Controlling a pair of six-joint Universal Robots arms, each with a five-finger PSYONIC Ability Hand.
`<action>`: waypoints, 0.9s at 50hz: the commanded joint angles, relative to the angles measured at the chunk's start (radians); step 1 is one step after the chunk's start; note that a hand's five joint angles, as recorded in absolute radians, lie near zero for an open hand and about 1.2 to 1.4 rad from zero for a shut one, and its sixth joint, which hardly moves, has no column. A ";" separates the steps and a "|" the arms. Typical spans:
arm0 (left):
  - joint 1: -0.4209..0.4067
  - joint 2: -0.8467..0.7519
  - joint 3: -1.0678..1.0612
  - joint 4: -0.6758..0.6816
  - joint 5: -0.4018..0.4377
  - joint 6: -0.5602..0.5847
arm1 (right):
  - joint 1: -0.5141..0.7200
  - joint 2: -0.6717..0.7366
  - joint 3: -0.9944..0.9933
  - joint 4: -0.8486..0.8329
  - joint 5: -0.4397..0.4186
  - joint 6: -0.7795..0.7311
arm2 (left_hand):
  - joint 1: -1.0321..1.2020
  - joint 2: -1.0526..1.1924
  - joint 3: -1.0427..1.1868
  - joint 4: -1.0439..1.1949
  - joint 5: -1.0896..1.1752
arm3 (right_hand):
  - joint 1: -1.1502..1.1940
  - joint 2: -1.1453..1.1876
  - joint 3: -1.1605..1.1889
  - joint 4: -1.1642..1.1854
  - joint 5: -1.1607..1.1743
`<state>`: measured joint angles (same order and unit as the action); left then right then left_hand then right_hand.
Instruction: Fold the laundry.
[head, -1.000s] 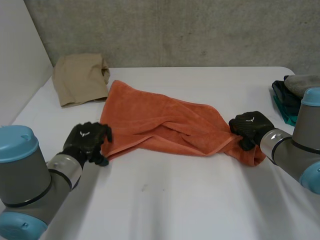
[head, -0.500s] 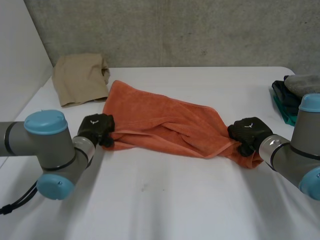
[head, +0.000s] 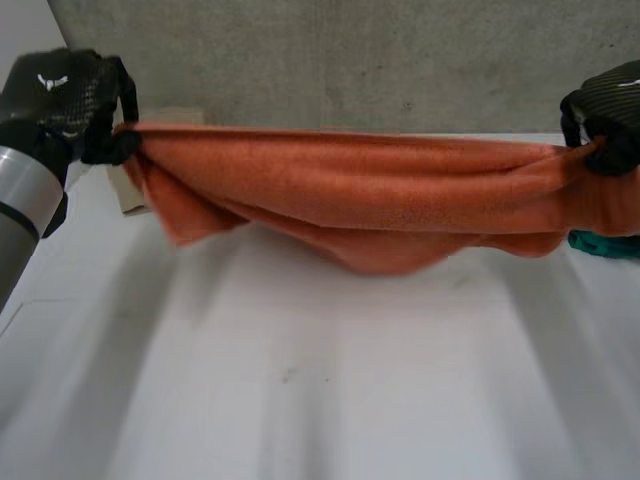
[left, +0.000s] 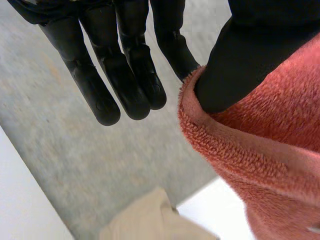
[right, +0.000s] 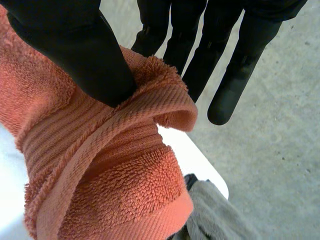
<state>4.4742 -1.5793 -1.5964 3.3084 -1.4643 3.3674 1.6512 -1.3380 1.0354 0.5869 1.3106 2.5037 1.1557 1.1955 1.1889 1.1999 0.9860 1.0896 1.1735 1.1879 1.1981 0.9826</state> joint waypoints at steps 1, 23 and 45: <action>0.019 -0.221 -0.008 -0.047 0.012 0.185 | -0.014 0.108 -0.011 0.050 0.005 -0.097 | 0.241 0.201 0.207 0.196 0.236 | 0.307 0.223 0.208 0.198 0.239; -0.061 -0.490 0.495 0.727 -0.054 0.215 | 0.110 0.300 -0.161 -1.039 0.200 0.440 | 0.241 0.201 0.207 0.196 0.236 | 0.307 0.223 0.208 0.198 0.239; -0.096 -0.469 -0.075 0.442 -0.039 0.208 | 0.073 0.387 0.147 -0.538 -0.039 0.149 | 0.241 0.201 0.207 0.196 0.236 | 0.307 0.223 0.208 0.198 0.239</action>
<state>4.3880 -2.0345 -1.5316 3.7450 -1.5235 3.5694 1.7550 -0.9532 1.0071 -0.0935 1.3187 2.8471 1.1557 1.1986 1.1943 1.2005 0.9954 1.1100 1.1739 1.1949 1.1990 1.0049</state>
